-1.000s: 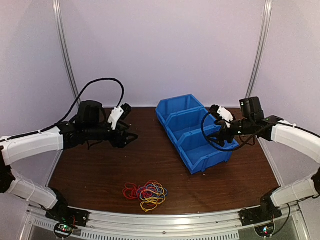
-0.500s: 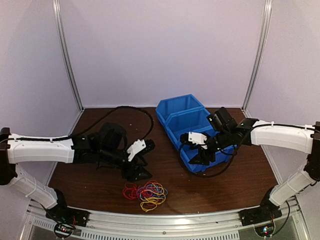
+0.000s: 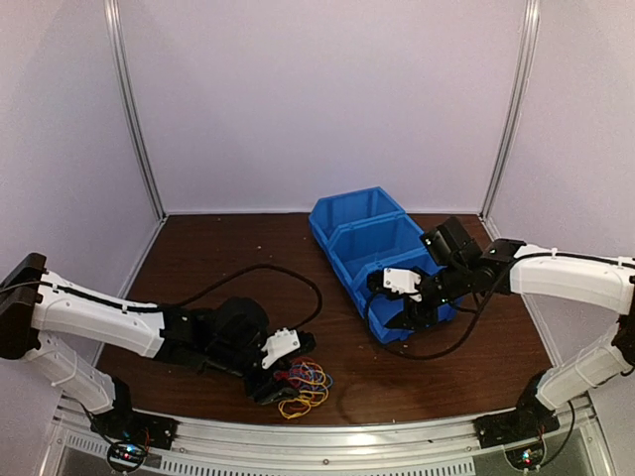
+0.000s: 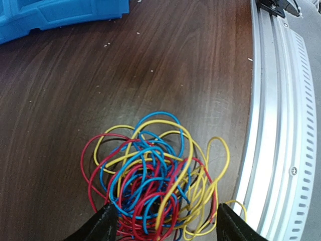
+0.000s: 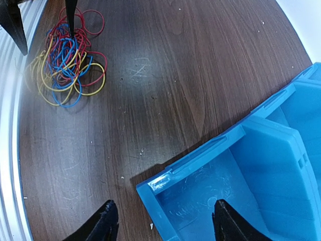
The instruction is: Untangle the cables
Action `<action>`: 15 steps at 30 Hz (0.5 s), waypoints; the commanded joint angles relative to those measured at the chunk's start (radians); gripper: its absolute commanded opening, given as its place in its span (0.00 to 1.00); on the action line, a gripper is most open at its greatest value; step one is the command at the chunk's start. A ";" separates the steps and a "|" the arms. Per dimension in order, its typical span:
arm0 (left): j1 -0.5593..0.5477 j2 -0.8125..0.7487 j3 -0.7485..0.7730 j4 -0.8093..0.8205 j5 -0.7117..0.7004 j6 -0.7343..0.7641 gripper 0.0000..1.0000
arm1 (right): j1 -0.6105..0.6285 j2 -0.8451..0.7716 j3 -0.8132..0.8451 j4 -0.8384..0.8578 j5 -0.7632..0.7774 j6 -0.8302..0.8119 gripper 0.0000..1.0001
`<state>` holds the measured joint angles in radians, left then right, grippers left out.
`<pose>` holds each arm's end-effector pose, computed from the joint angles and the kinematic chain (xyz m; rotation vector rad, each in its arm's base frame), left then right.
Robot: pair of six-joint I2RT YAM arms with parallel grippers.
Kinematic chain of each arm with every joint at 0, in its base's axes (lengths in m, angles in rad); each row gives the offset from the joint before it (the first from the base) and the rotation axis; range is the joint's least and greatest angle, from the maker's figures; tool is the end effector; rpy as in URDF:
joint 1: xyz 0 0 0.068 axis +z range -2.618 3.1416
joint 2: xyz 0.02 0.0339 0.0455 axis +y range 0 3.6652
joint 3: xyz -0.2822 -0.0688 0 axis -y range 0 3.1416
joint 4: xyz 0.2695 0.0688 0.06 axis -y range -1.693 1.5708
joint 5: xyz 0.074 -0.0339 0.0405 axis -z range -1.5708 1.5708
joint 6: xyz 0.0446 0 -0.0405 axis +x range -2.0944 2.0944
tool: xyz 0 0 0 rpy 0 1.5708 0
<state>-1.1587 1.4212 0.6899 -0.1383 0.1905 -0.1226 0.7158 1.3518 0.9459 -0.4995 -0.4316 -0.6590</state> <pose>0.1103 -0.2733 0.1672 1.3584 2.2009 -0.7630 0.2146 0.2114 0.2476 -1.6875 1.7648 0.5574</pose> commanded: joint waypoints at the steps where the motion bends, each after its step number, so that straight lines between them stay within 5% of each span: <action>1: 0.000 -0.011 -0.020 0.130 -0.092 -0.016 0.69 | 0.003 -0.008 -0.040 0.043 0.084 0.003 0.65; 15: -0.001 -0.025 -0.028 0.190 -0.130 -0.002 0.67 | -0.107 0.032 -0.061 0.068 0.125 0.056 0.52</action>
<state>-1.1584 1.4208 0.6758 -0.0357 0.0803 -0.1257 0.6472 1.3762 0.8963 -0.4389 -0.3496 -0.6163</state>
